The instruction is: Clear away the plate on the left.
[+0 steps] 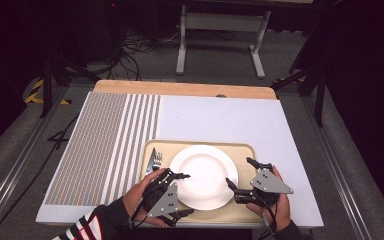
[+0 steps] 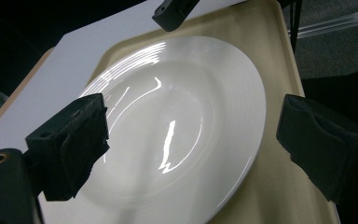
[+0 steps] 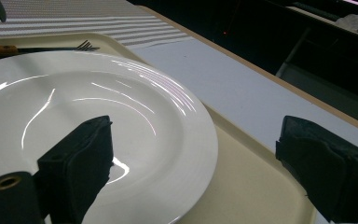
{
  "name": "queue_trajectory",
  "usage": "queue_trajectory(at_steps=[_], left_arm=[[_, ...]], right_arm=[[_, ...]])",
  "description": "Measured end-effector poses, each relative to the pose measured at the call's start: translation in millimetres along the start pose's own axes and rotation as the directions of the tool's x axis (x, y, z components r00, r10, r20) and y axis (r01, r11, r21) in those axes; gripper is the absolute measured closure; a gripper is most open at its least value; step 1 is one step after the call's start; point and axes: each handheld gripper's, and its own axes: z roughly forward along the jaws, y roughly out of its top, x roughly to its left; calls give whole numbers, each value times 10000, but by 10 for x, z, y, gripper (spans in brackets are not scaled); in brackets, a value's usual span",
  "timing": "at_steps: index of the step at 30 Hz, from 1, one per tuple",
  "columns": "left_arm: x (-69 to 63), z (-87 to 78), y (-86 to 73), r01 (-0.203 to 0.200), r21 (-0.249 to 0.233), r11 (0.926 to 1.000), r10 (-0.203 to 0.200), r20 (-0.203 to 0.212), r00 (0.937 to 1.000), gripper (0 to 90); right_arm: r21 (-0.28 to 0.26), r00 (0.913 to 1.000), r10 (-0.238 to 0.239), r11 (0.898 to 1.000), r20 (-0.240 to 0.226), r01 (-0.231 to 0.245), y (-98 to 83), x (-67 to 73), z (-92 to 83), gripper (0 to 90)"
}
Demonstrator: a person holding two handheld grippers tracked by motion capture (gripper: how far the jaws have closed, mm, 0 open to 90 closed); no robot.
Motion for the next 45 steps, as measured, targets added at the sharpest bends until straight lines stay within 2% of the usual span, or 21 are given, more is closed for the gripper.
queue_trajectory(at_steps=[10,24,35,45], left_arm=[[52,-97,9,54,-93,9999,-57,-275,9996,104],[102,-279,50,119,-489,9987,-151,-658,9977,99],[131,-359,40,145,-453,9989,-184,-881,9959,96],[179,-444,-2,339,-455,9984,-387,-1081,9934,93]], right_arm=[[-78,10000,-24,10000,3,24,10,10,-5,111],[-268,9998,-171,9995,-92,169,46,47,-32,111],[-346,9996,-267,9991,-116,263,73,75,-51,110],[-405,9992,-381,9985,-116,376,91,97,-63,110]])
